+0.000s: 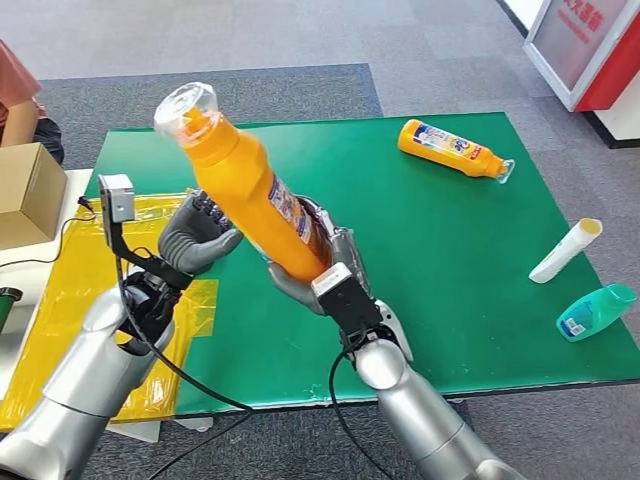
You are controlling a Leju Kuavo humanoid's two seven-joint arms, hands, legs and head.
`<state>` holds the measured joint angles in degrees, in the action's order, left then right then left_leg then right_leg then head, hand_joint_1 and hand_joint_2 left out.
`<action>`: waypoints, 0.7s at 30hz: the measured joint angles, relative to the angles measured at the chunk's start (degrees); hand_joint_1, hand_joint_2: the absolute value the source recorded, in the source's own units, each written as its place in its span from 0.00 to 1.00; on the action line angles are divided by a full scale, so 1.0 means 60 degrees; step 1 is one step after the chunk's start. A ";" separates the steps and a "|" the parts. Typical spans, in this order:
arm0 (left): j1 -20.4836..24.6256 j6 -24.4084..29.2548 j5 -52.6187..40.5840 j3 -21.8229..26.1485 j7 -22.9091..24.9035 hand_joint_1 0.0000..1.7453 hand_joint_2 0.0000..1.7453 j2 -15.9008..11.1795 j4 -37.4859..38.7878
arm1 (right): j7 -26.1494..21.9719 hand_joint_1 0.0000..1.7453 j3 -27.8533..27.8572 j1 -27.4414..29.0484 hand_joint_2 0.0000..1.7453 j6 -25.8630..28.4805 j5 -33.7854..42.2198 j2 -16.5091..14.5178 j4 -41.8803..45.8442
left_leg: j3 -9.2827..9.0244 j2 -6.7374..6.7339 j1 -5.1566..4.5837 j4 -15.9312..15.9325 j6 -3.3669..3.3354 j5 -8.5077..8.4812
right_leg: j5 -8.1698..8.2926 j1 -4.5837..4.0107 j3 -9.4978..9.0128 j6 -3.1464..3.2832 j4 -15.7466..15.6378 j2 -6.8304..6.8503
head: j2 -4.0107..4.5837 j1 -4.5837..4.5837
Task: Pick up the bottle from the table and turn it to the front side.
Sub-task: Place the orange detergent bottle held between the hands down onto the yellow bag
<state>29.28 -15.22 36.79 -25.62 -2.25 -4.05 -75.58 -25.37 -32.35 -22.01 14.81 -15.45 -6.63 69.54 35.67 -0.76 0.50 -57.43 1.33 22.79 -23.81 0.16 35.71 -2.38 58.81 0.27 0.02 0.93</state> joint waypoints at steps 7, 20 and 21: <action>0.0070 -0.0250 0.0076 -0.0521 0.0068 0.00 1.00 -0.0069 0.0067 | -0.0009 1.00 -0.0094 -0.0163 1.00 0.0147 -0.0102 -0.0002 -0.0406 | 0.0001 0.0000 0.0000 0.0000 0.0000 0.0000 | 0.0000 0.0000 -0.0002 0.0000 0.0000 0.0000 | 0.0000 0.0002; -0.0104 0.0063 -0.0176 -0.1039 -0.0191 0.00 1.00 -0.0172 -0.0335 | -0.0074 1.00 -0.0178 -0.0130 1.00 0.0127 -0.0120 -0.0002 -0.0744 | 0.0003 0.0001 0.0000 0.0000 0.0000 0.0000 | 0.0000 0.0000 0.0000 0.0000 0.0000 0.0001 | 0.0000 0.0001; -0.0100 0.0133 -0.0209 -0.1041 -0.0215 0.00 1.00 -0.0171 -0.0363 | -0.0077 1.00 -0.0184 -0.0125 1.00 0.0120 -0.0124 -0.0002 -0.0760 | 0.0003 0.0001 0.0000 0.0000 0.0000 0.0000 | 0.0001 0.0000 0.0000 0.0000 0.0000 0.0001 | 0.0000 0.0001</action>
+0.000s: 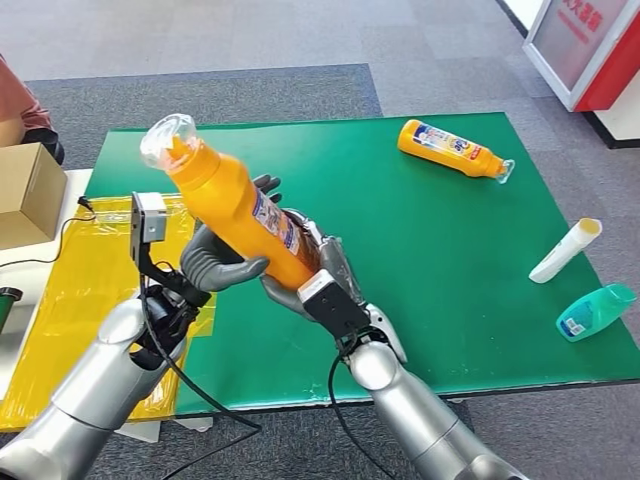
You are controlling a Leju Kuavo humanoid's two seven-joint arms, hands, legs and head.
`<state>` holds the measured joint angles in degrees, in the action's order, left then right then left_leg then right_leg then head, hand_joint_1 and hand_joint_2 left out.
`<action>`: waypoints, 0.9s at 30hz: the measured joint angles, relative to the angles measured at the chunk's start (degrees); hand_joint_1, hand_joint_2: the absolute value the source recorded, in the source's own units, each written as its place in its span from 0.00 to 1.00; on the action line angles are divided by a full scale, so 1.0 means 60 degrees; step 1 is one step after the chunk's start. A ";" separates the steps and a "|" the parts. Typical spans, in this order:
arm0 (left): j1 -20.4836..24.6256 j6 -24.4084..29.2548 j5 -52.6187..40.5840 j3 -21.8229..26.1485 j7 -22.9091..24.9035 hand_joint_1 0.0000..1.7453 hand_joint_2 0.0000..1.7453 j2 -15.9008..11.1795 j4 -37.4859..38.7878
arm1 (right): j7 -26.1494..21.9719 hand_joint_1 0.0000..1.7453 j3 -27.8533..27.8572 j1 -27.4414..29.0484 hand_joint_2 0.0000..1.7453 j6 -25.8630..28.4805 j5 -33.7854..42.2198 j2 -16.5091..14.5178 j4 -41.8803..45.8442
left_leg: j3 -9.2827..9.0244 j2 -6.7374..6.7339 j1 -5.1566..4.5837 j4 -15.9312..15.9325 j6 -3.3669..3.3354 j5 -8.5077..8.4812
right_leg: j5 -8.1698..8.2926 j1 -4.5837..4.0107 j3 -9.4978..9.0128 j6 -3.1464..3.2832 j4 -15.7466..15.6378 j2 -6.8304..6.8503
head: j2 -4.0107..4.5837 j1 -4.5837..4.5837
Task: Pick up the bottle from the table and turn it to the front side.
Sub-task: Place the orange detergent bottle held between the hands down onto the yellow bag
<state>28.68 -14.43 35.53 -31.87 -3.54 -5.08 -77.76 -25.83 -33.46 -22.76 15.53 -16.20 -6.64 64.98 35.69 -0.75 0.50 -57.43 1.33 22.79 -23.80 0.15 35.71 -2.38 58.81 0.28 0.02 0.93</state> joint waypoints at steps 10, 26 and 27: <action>0.0017 0.0194 -0.0119 0.0000 -0.0047 0.00 1.00 0.0002 -0.0092 | -0.0024 1.00 -0.0056 0.0005 1.00 -0.0037 0.0000 0.0000 -0.0081 | 0.0000 0.0000 0.0000 0.0000 0.0000 0.0000 | 0.0000 0.0000 0.0001 -0.0001 0.0000 0.0000 | 0.0000 0.0000; 0.0129 0.0506 -0.0366 0.0018 -0.0211 1.00 1.00 0.0071 -0.0246 | -0.0090 1.00 -0.0107 -0.0050 1.00 -0.0147 0.0017 -0.0085 -0.0335 | 0.0000 0.0000 0.0000 0.0000 0.0000 0.0000 | 0.0000 0.0000 0.0003 -0.0001 0.0000 -0.0001 | 0.0000 0.0001; 0.0126 0.0506 -0.0350 0.0025 -0.0216 1.00 1.00 0.0071 -0.0246 | -0.0097 1.00 -0.0108 -0.0052 1.00 -0.0150 0.0017 -0.0087 -0.0346 | 0.0000 0.0000 0.0000 0.0000 0.0000 0.0000 | 0.0000 0.0000 0.0003 -0.0001 0.0000 -0.0001 | 0.0000 0.0001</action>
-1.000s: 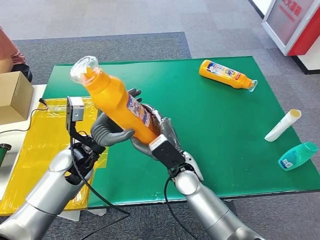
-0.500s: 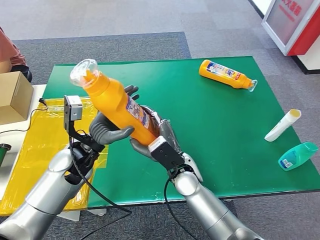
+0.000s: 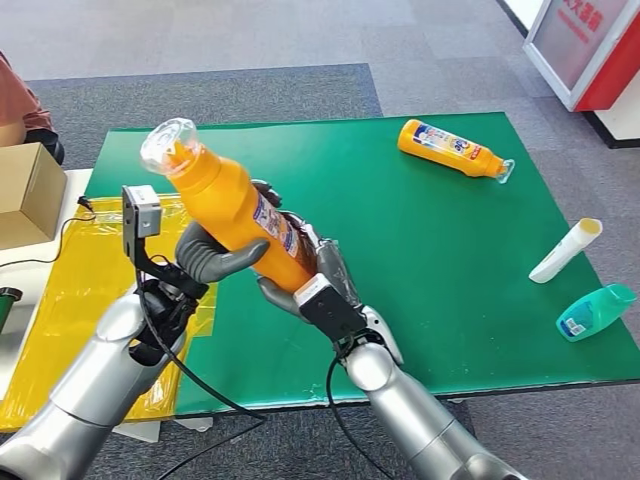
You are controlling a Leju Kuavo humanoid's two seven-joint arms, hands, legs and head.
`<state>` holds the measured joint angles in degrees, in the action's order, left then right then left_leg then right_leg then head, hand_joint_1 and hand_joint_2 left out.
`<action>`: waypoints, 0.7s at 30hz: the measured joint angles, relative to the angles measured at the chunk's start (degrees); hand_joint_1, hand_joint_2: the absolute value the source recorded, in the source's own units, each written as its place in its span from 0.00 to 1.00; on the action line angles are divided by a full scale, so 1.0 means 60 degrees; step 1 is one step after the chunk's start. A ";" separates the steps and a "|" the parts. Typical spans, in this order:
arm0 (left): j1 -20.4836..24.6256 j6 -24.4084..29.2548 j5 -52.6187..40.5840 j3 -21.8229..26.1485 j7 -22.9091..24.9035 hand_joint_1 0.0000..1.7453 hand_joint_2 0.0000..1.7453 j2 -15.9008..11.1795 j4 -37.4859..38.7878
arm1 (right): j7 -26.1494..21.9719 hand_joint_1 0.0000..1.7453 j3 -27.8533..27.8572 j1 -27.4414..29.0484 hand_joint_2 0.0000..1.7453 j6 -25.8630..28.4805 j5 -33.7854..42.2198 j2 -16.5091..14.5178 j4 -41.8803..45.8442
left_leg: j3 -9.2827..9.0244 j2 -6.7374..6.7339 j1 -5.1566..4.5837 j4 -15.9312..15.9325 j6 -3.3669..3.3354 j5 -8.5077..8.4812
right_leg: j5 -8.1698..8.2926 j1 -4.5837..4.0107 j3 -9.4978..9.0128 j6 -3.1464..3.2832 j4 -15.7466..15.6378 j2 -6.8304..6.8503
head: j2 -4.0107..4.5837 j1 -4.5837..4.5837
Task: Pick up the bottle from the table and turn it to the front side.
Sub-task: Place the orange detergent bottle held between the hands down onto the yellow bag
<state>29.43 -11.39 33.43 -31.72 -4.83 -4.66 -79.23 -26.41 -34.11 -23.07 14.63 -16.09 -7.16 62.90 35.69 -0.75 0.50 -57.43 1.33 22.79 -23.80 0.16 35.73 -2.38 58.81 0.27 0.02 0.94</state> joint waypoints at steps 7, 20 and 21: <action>-0.0024 -0.0013 0.0140 0.0085 -0.0015 1.00 1.00 0.0000 0.0000 | -0.0003 1.00 -0.0018 -0.0001 1.00 -0.0008 0.0013 -0.0047 -0.0041 | 0.0000 0.0000 0.0000 0.0000 0.0000 0.0000 | 0.0000 0.0000 0.0000 0.0000 0.0000 0.0000 | 0.0000 0.0000; -0.0365 0.0091 0.0339 0.0354 -0.0274 1.00 1.00 -0.0041 -0.0139 | 0.0294 0.00 0.0111 0.0039 1.00 -0.0209 0.0570 -0.0073 -0.0121 | 0.0001 -0.0001 0.0000 0.0000 0.0000 0.0000 | 0.0000 0.0000 0.0001 0.0000 0.0000 0.0000 | 0.0000 -0.0001; -0.0436 0.0126 0.0342 0.0439 -0.0407 1.00 1.00 -0.0060 -0.0249 | 0.0344 0.00 0.0173 0.0062 1.00 -0.0257 0.0679 -0.0072 -0.0132 | 0.0001 -0.0001 0.0000 0.0000 0.0000 0.0000 | 0.0000 0.0000 0.0001 0.0000 0.0000 -0.0001 | 0.0000 -0.0001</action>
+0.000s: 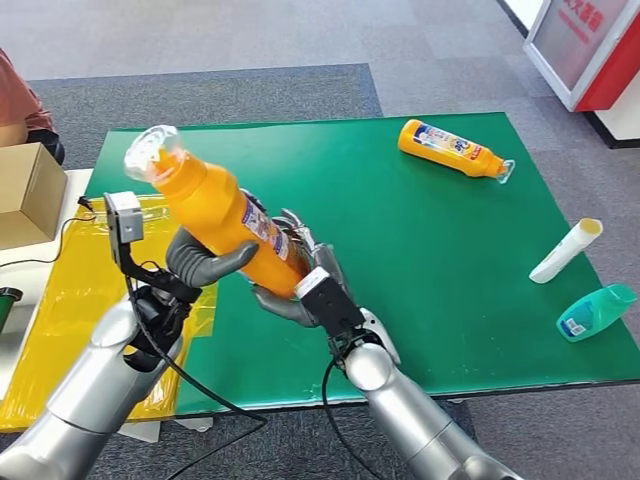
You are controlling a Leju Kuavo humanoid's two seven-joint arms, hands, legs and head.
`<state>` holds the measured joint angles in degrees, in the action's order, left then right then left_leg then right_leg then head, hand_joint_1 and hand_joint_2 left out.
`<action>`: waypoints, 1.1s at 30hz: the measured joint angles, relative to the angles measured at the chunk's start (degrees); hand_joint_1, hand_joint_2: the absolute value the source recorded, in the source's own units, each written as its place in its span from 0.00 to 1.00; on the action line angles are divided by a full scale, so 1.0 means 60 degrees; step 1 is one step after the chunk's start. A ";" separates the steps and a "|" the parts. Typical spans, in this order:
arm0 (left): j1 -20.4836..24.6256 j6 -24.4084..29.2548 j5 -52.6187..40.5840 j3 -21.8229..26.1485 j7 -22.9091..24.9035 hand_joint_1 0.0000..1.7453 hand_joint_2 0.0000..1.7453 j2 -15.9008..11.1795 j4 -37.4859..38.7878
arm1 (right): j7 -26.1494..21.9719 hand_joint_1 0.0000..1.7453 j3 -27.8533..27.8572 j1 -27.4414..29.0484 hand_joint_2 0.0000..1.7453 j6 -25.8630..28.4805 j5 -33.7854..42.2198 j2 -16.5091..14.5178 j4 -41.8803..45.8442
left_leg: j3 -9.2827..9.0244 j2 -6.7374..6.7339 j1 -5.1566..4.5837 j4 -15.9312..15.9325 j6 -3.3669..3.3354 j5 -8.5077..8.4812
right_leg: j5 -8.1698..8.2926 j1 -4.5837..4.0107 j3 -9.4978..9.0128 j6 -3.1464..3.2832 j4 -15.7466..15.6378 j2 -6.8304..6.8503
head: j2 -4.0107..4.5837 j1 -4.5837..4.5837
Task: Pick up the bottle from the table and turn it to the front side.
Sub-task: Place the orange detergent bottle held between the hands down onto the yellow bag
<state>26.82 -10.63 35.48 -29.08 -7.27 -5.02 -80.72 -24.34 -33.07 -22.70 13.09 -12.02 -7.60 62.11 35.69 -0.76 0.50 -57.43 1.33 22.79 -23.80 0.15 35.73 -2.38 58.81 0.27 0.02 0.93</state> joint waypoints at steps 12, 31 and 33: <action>-0.0969 0.1142 -0.1372 0.1930 -0.1250 1.00 1.00 -0.0524 -0.2276 | 0.0189 0.00 0.1188 0.0538 1.00 -0.0093 0.0531 0.0221 0.0025 | 0.0003 -0.0001 0.0000 0.0000 0.0000 0.0001 | -0.0001 0.0000 0.0001 0.0000 0.0000 -0.0001 | 0.0000 -0.0001; -0.2299 0.5009 -1.3729 0.2955 -0.0112 1.00 1.00 -0.1452 -0.3278 | 0.0357 0.00 0.3224 0.1334 1.00 -0.0131 0.0072 0.0573 0.2753 | 0.0003 0.0000 0.0000 0.0000 0.0000 0.0000 | -0.0001 0.0000 0.0004 0.0001 0.0000 0.0000 | 0.0000 -0.0001; -0.2290 0.5010 -1.5015 0.2914 0.0403 1.00 1.00 -0.1477 -0.3249 | 0.0399 0.00 0.3354 0.1330 1.00 -0.0236 0.0008 0.0577 0.3097 | 0.0003 -0.0001 0.0000 0.0000 0.0000 0.0000 | -0.0001 0.0000 0.0006 0.0001 -0.0001 -0.0001 | 0.0000 0.0000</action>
<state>13.08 19.43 -54.61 -11.60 -4.86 -13.88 -100.22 -21.95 -12.95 -14.71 11.68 -11.97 -4.14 80.69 35.71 -0.76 0.50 -57.43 1.33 22.79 -23.80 0.15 35.77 -2.38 58.81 0.27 0.02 0.93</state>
